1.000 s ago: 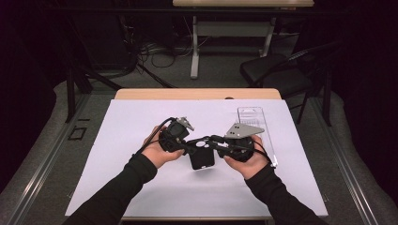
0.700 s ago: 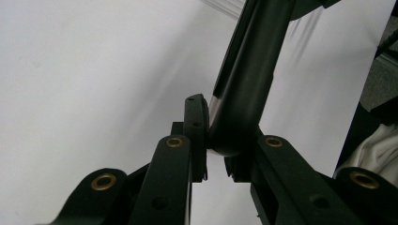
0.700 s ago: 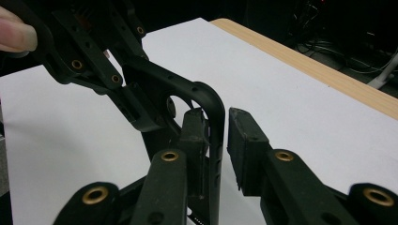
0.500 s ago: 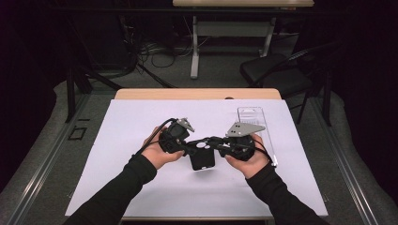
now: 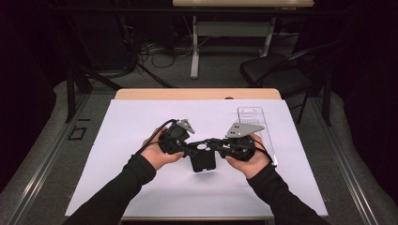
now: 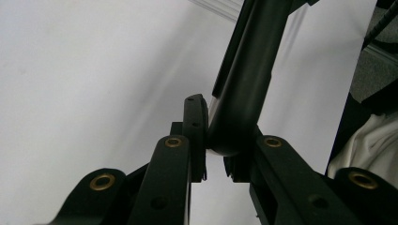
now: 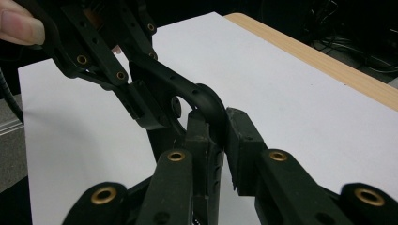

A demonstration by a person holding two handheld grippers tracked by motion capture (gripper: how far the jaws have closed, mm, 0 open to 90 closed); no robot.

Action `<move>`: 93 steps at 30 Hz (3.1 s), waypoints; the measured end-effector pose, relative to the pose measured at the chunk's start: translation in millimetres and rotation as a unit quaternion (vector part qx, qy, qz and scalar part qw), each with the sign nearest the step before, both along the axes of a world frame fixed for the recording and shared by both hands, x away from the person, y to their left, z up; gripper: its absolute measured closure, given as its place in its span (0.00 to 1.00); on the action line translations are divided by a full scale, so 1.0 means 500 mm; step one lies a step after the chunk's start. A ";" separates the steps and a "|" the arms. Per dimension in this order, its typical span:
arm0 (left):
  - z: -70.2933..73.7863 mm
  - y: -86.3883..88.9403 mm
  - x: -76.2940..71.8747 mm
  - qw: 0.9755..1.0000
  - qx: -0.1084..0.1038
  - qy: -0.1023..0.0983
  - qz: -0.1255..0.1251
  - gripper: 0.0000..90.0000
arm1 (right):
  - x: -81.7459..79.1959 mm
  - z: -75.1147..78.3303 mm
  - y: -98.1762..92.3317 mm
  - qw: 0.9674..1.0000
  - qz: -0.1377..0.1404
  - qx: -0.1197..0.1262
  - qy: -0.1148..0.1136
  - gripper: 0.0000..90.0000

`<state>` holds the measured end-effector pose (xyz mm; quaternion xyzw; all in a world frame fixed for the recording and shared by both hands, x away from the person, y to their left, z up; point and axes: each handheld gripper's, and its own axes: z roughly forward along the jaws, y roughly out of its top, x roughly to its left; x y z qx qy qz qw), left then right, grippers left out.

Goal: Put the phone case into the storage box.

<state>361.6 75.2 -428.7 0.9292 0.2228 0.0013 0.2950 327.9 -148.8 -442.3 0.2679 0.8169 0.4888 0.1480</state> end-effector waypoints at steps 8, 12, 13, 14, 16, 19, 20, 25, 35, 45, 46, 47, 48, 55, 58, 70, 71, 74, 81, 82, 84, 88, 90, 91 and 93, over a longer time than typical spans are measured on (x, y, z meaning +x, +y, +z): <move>-0.001 -0.001 0.001 1.000 0.002 0.002 -0.001 0.91 | 0.000 0.000 0.001 1.000 0.000 -0.007 0.002 0.91; -0.001 -0.003 0.000 1.000 0.000 0.003 0.000 0.91 | -0.001 0.000 0.001 1.000 -0.004 -0.009 -0.001 0.92; -0.001 -0.003 0.000 1.000 0.000 0.004 0.001 0.90 | -0.001 0.000 0.000 1.000 -0.005 -0.009 -0.001 0.92; -0.001 -0.004 0.000 1.000 -0.002 0.004 0.002 0.90 | -0.002 0.000 0.000 1.000 -0.005 -0.009 -0.003 0.92; -0.002 -0.005 0.000 1.000 -0.002 0.004 0.002 0.90 | -0.003 0.000 0.000 1.000 -0.008 -0.011 -0.006 0.92; -0.002 -0.006 0.000 1.000 -0.004 0.005 0.003 0.90 | -0.005 0.000 0.000 1.000 -0.012 -0.012 -0.008 0.92; -0.002 -0.006 0.001 1.000 -0.005 0.005 0.003 0.90 | -0.006 0.000 -0.001 1.000 -0.013 -0.012 -0.010 0.92; -0.004 -0.009 0.001 1.000 -0.006 0.007 0.005 0.90 | -0.007 -0.002 -0.001 1.000 -0.020 -0.011 -0.012 0.93; -0.006 -0.010 0.001 1.000 -0.011 0.009 0.010 0.87 | -0.010 -0.005 0.000 0.999 -0.032 -0.009 -0.013 0.93; -0.010 -0.009 0.002 1.000 -0.021 0.015 0.015 0.80 | -0.010 -0.003 0.000 0.999 -0.039 -0.004 -0.012 0.93; -0.010 -0.009 0.002 0.999 -0.023 0.015 0.017 0.80 | -0.009 -0.002 -0.001 0.999 -0.040 -0.003 -0.013 0.93; -0.011 -0.008 0.002 0.999 -0.026 0.016 0.019 0.79 | -0.009 -0.003 -0.001 0.999 -0.041 -0.002 -0.013 0.93; -0.011 -0.007 0.002 0.999 -0.029 0.015 0.020 0.77 | -0.008 -0.002 -0.003 0.999 -0.041 -0.002 -0.014 0.94; -0.016 0.000 0.000 0.998 -0.048 0.009 0.031 0.65 | -0.004 0.002 -0.010 0.999 -0.046 -0.001 -0.015 0.93; -0.021 0.003 -0.001 0.998 -0.056 0.005 0.030 0.62 | -0.001 0.004 -0.014 0.999 -0.048 -0.004 -0.014 0.93; -0.032 0.027 -0.004 0.996 -0.063 -0.050 0.032 0.49 | 0.008 0.008 -0.030 0.998 -0.055 -0.006 -0.016 0.94; -0.032 0.030 -0.004 0.996 -0.062 -0.050 0.036 0.49 | 0.009 0.008 -0.031 0.998 -0.056 -0.006 -0.017 0.94; -0.034 0.043 -0.005 0.995 -0.074 -0.050 0.045 0.47 | 0.011 0.008 -0.037 0.998 -0.058 -0.007 -0.018 0.94; -0.051 0.078 -0.005 0.992 -0.086 -0.056 0.077 0.44 | 0.017 0.009 -0.050 0.998 -0.063 -0.005 -0.021 0.94; -0.054 0.081 -0.005 0.992 -0.085 -0.053 0.082 0.43 | 0.017 0.010 -0.051 0.998 -0.063 -0.004 -0.021 0.94; -0.061 0.088 -0.005 0.991 -0.087 -0.053 0.087 0.42 | 0.019 0.011 -0.054 0.998 -0.064 -0.005 -0.023 0.94; -0.071 0.100 -0.005 0.990 -0.084 -0.043 0.109 0.35 | 0.022 0.014 -0.061 0.998 -0.065 0.000 -0.022 0.94; -0.075 0.105 -0.007 0.989 -0.085 -0.045 0.117 0.32 | 0.023 0.017 -0.064 0.998 -0.065 0.001 -0.022 0.94; -0.077 0.108 -0.007 0.988 -0.089 -0.045 0.119 0.29 | 0.024 0.018 -0.065 0.998 -0.065 0.001 -0.024 0.94; -0.084 0.113 -0.007 0.986 -0.099 -0.042 0.128 0.28 | 0.026 0.020 -0.068 0.998 -0.066 0.002 -0.023 0.94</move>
